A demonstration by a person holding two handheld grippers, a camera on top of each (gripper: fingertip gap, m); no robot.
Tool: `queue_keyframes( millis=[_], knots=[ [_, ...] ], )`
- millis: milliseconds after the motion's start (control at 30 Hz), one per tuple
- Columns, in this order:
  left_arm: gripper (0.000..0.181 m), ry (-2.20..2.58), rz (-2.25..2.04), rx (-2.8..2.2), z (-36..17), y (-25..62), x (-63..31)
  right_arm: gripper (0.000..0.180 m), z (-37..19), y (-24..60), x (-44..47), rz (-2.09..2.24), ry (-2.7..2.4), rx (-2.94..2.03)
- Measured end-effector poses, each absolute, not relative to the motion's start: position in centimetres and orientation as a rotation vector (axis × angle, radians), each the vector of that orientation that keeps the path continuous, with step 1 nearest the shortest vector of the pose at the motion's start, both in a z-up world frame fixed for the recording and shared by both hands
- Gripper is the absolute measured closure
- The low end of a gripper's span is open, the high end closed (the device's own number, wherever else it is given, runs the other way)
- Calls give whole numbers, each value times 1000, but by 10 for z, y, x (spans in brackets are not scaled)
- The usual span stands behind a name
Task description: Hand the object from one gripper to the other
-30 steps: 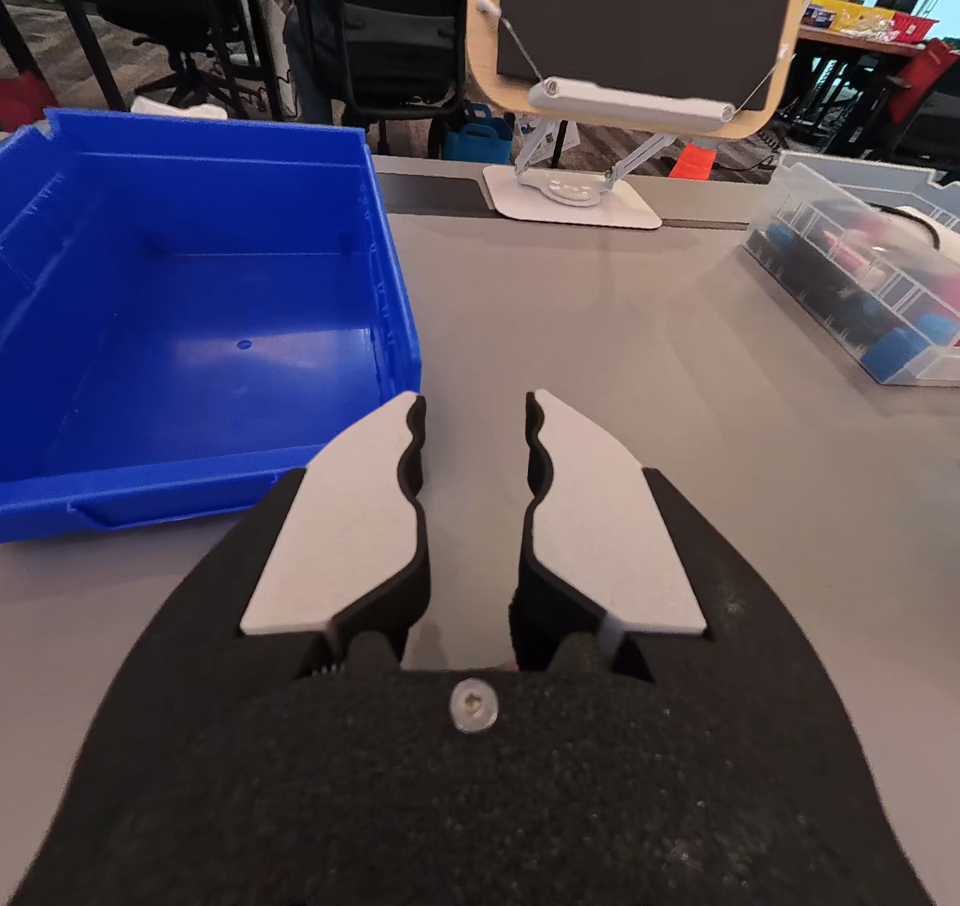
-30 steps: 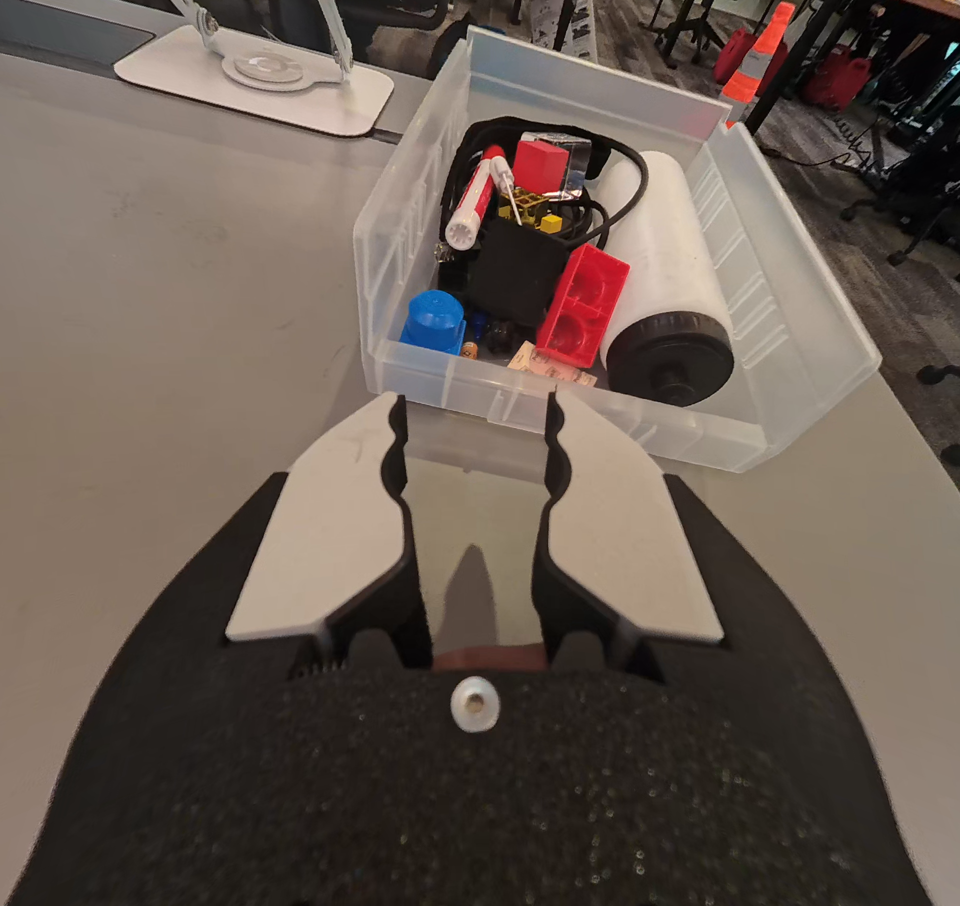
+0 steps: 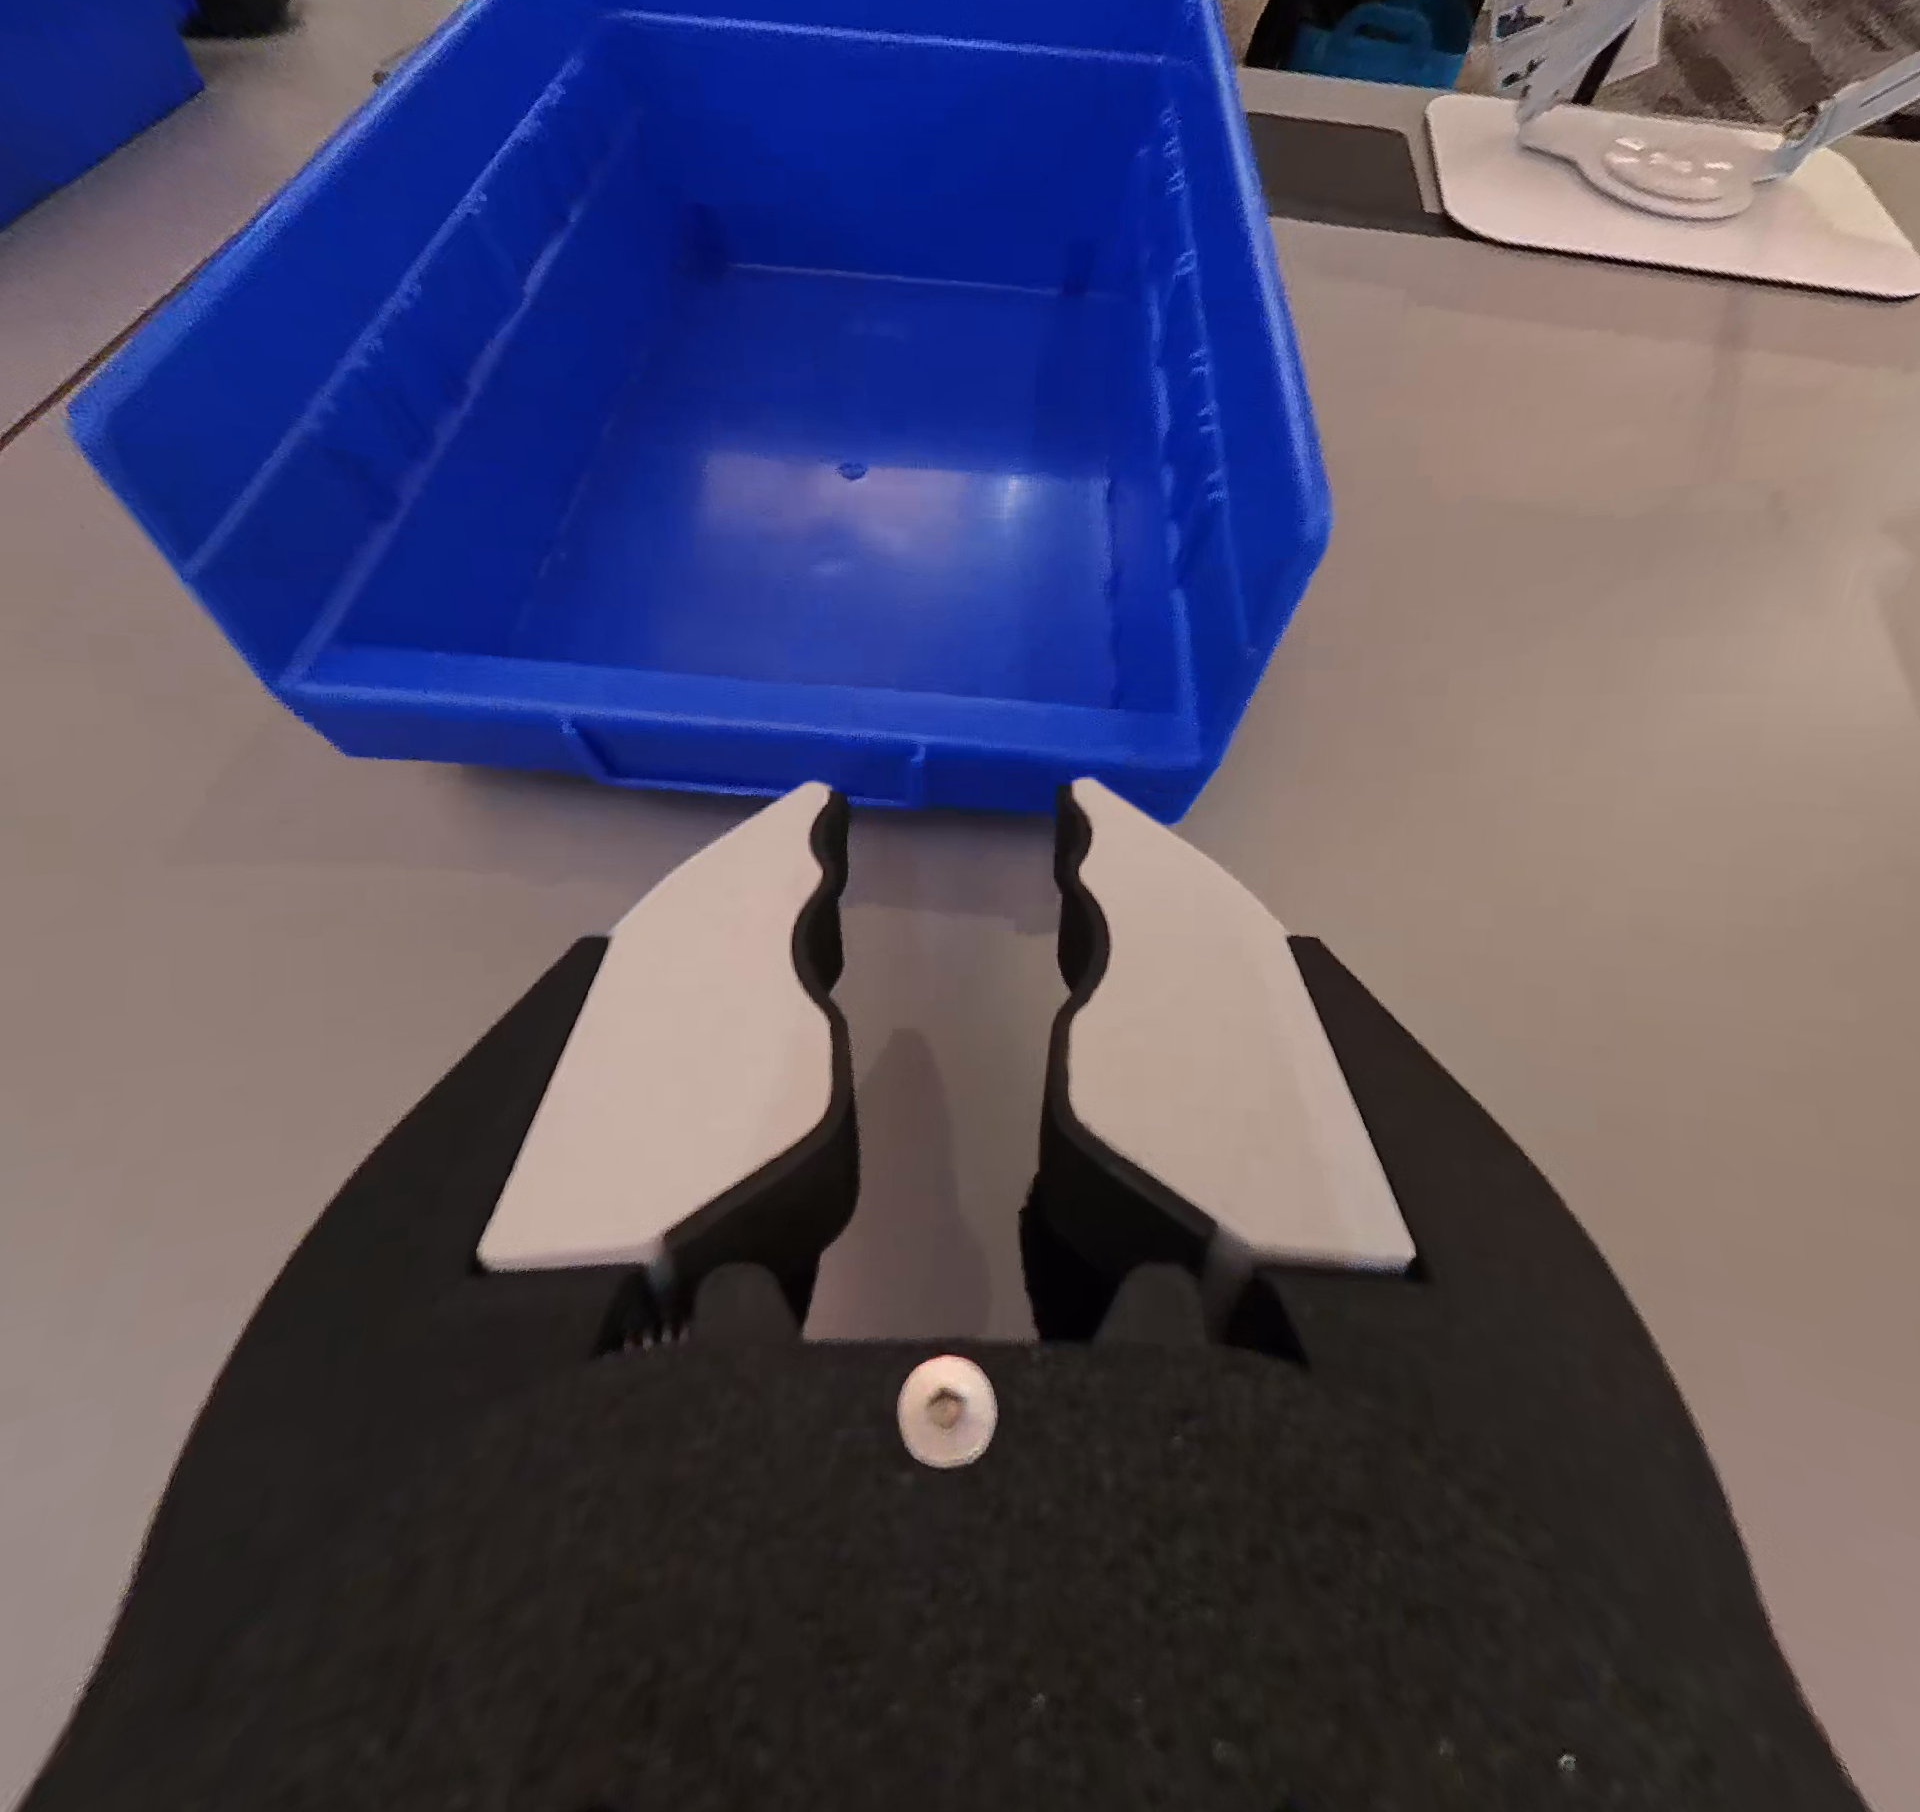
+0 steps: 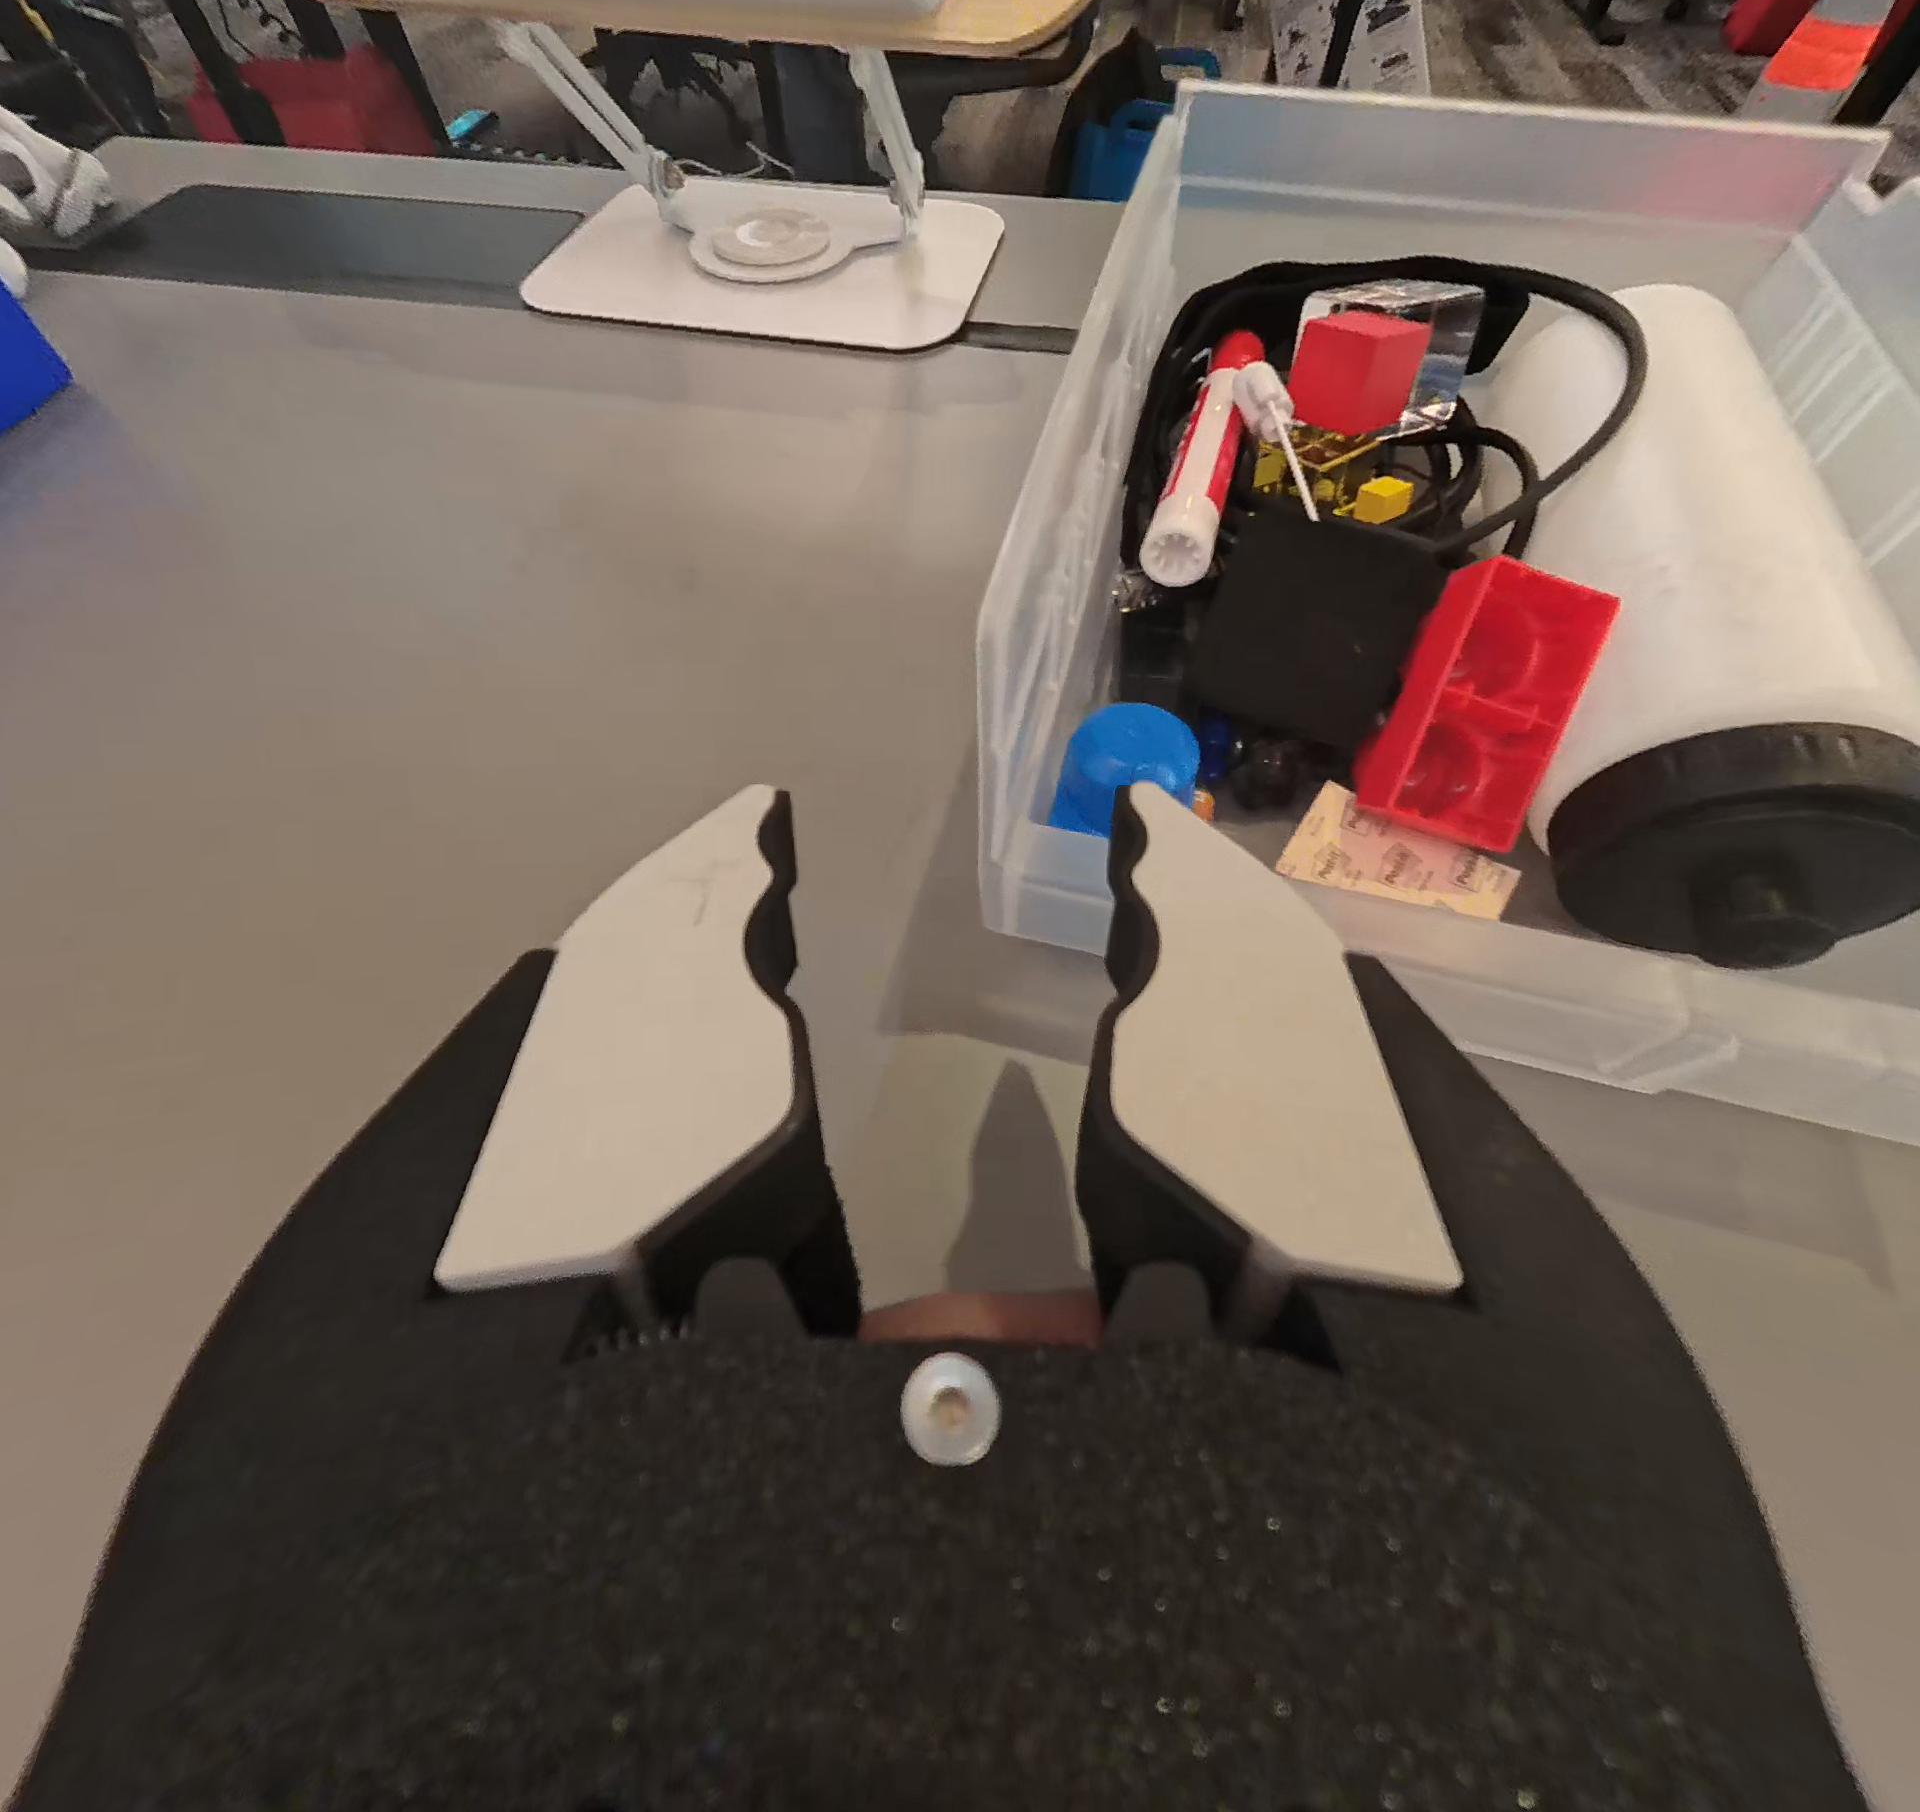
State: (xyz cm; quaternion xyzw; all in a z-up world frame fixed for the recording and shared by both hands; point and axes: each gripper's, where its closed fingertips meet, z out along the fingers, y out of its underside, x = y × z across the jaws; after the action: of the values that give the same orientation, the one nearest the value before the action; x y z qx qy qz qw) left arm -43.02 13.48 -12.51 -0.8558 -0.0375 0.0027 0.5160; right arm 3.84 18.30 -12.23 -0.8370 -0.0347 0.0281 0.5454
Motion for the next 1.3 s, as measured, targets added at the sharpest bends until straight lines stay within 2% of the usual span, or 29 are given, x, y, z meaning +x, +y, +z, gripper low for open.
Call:
queue_keyframes(
  millis=[167, 367, 633, 900, 1133, 1233, 1300],
  knots=[
    [143, -153, -97, -2038, -124, 133, -448, 121, -117, 180, 45, -25, -125, -1960],
    [130, -166, -241, -1954, -116, 147, -452, 122, -126, 167, 63, -40, -71, -1975],
    [139, -250, -183, -1857, -106, 160, -475, 123, -148, 162, 71, -80, -41, -2052],
    [142, -208, -155, -1869, -110, 173, -474, 120, -148, 188, 47, -85, -91, -2070],
    [143, -145, -210, -1905, -113, 170, -460, 126, -142, 202, 30, -27, -81, -2058],
    [139, -98, -285, -1895, -109, 168, -444, 113, -140, 206, 17, 23, -70, -2040],
    [133, -27, -344, -1873, -102, 165, -422, 111, -138, 208, 5, 91, -85, -2033]
  ],
)
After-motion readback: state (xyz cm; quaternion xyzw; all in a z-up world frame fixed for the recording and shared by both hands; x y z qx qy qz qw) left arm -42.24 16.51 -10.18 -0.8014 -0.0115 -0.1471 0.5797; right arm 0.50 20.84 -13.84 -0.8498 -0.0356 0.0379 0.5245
